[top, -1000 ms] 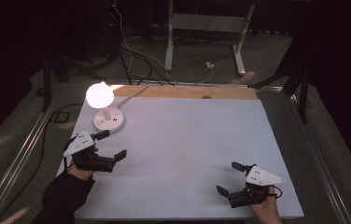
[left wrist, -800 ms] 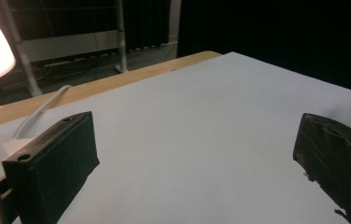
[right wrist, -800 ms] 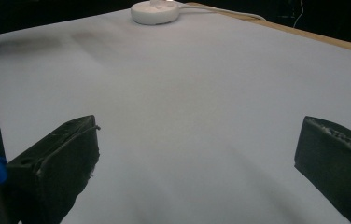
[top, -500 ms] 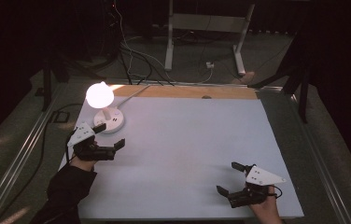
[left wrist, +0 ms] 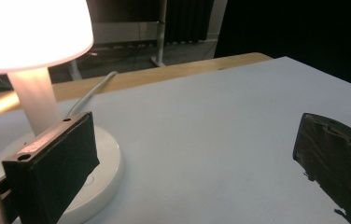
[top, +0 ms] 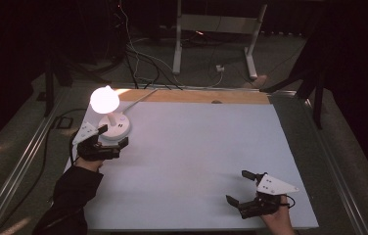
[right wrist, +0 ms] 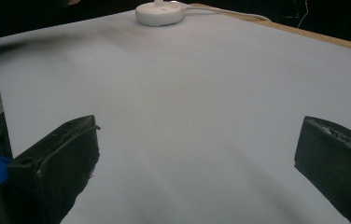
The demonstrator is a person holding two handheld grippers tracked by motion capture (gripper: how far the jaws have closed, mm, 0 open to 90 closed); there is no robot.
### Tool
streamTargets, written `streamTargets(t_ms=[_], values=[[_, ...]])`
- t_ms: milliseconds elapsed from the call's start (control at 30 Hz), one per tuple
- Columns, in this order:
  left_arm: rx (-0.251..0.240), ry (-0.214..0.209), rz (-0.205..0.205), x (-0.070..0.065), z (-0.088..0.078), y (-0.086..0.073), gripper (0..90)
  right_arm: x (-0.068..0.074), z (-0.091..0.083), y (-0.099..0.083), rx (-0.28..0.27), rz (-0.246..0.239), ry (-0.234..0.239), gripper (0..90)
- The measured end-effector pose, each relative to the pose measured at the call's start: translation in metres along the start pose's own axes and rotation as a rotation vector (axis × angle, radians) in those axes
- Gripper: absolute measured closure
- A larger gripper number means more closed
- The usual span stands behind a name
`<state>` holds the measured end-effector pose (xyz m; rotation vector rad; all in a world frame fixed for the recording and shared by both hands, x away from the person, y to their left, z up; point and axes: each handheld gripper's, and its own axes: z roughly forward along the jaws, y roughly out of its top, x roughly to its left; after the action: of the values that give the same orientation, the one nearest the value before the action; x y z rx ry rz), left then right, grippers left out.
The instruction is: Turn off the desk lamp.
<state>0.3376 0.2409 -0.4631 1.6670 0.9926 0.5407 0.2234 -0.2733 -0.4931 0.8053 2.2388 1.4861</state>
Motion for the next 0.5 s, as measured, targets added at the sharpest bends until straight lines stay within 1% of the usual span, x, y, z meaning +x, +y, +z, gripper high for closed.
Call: streamTargets(t_ms=[33,67,100,133,167,233,267,300,333,367,400,433,467,500], values=[[0.005,0.006,-0.006,0.001,0.001,0.0,0.5,0.0,0.0,0.0,-0.001,0.001,0.001,0.0],[0.006,0.024,-0.008,0.002,0.002,0.0,0.5,0.0,0.0,0.0,-0.003,0.003,0.0,0.0],[0.005,0.033,-0.013,0.003,0.002,-0.001,0.5,-0.001,-0.001,0.0,-0.003,0.003,0.0,0.0],[0.016,0.05,-0.019,0.007,0.004,-0.001,0.5,-0.001,-0.001,0.0,-0.004,0.004,-0.001,0.0],[0.016,0.05,-0.019,0.007,0.004,-0.001,0.5,-0.001,-0.001,0.0,-0.005,0.005,-0.001,0.0],[0.022,0.049,-0.034,0.01,0.005,-0.001,0.9,-0.001,0.0,0.0,-0.004,0.006,-0.001,0.0],[0.038,0.091,-0.027,0.011,0.008,-0.002,2.3,-0.001,0.0,0.0,-0.003,0.006,-0.001,0.0],[0.041,0.091,-0.032,0.012,0.009,-0.002,3.2,-0.001,0.0,0.0,-0.003,0.006,-0.001,0.0],[0.047,0.094,-0.045,0.013,0.01,-0.002,3.7,-0.001,0.0,0.0,-0.003,0.006,-0.001,0.0],[0.047,0.094,-0.045,0.013,0.01,-0.002,4.5,-0.001,0.0,0.0,-0.003,0.006,-0.002,0.0],[0.062,0.106,-0.054,0.015,0.012,-0.003,5.1,-0.001,0.0,0.0,-0.002,0.006,-0.003,0.0],[0.06,0.119,-0.055,0.017,0.015,-0.004,6.1,-0.002,0.0,-0.001,-0.003,0.009,-0.003,0.0],[0.06,0.119,-0.055,0.017,0.015,-0.004,7.2,-0.002,0.0,-0.001,-0.004,0.01,-0.002,0.0],[0.073,0.133,-0.063,0.021,0.018,-0.005,7.9,-0.002,0.0,-0.001,-0.003,0.011,-0.003,0.0]])
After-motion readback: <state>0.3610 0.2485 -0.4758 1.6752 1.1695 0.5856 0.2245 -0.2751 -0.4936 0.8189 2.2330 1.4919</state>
